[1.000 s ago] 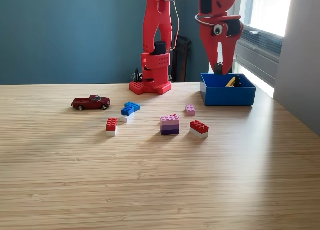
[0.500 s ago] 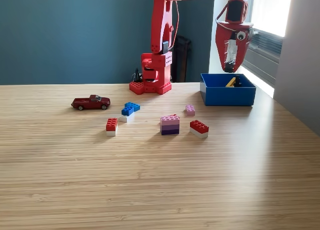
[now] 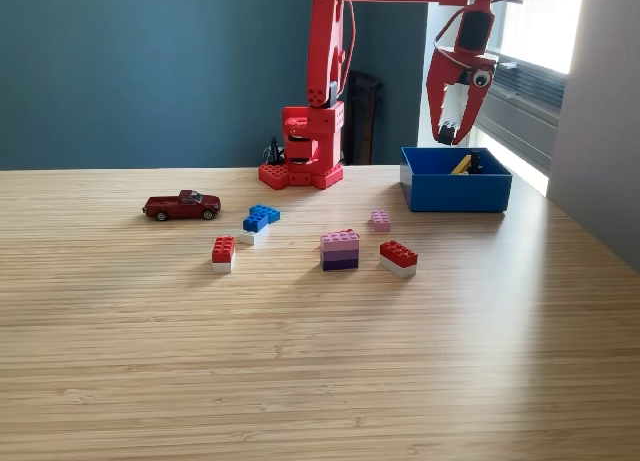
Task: Grasp a lego block and put it in the bin.
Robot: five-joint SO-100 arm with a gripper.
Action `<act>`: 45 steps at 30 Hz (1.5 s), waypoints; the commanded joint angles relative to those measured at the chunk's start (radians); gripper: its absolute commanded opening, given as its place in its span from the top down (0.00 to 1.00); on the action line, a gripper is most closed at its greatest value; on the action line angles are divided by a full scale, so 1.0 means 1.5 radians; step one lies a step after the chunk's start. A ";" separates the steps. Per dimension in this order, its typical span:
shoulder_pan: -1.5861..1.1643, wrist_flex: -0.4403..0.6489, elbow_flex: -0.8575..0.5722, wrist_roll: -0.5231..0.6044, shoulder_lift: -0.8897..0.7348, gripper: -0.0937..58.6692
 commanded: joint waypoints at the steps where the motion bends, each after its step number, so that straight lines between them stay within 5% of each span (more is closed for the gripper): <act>1: -0.004 0.013 -0.045 -0.007 0.071 0.59; 6: 0.008 0.016 -0.052 -0.011 0.074 0.61; 14: 0.152 0.014 -0.117 -0.007 0.064 1.00; 28: 0.562 0.006 -0.237 -0.066 0.063 1.00; 45: 0.589 -0.042 -0.147 -0.081 0.063 1.00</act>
